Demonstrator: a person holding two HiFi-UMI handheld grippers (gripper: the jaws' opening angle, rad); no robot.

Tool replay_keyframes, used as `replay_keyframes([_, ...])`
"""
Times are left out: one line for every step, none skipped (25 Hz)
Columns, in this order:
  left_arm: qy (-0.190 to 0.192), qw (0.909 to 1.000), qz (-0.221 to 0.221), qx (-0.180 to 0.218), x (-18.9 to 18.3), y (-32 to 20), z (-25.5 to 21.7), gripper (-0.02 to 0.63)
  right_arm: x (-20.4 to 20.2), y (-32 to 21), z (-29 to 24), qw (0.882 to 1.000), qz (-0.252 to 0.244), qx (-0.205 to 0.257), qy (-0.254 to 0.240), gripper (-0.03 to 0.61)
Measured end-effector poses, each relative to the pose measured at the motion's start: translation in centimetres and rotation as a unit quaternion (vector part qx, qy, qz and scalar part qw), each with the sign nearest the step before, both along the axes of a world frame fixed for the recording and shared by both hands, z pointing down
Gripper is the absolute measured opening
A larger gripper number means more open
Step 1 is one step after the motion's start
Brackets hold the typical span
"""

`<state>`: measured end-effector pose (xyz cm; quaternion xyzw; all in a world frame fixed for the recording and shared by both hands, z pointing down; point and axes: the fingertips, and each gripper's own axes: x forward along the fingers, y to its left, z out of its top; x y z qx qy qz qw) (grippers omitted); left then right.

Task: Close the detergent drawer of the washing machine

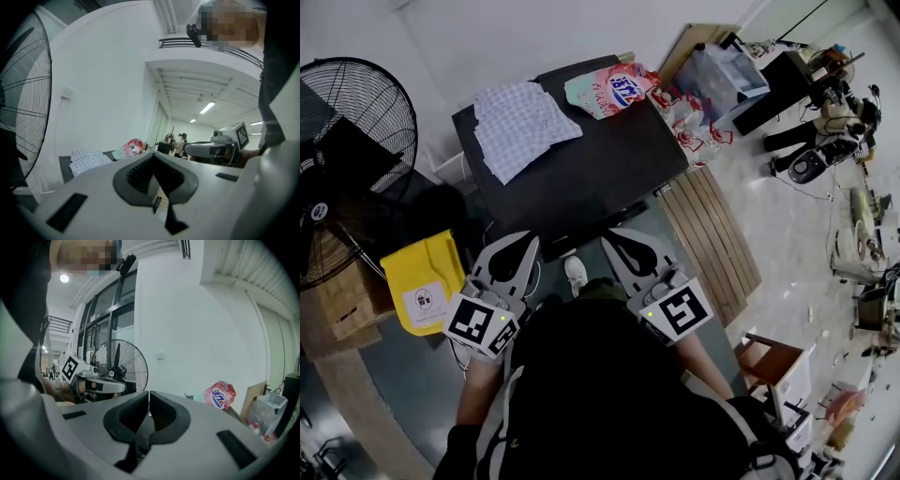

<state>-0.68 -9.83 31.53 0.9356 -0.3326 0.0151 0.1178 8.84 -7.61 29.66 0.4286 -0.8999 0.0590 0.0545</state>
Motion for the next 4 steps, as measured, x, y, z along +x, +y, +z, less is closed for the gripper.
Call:
replay_keyframes([0.001, 1.0000, 0.001, -0.003, 0.00, 0.02, 0.10, 0.011, 0.01, 0.04, 0.09, 1.000, 0.000, -0.003, 0.001, 0.017])
replay_keyframes([0.002, 1.0000, 0.002, -0.007, 0.00, 0.02, 0.24, 0.011, 0.04, 0.07, 0.22, 1.000, 0.000, -0.006, 0.004, 0.017])
replay_keyframes([0.002, 0.9999, 0.004, -0.012, 0.01, 0.01, 0.38, 0.011, 0.10, 0.08, 0.39, 1.000, 0.000, -0.008, 0.008, 0.017])
replay_keyframes([0.003, 0.9998, 0.005, -0.017, 0.01, 0.00, 0.54, 0.011, 0.17, 0.09, 0.57, 1.000, 0.000, -0.010, 0.013, 0.017])
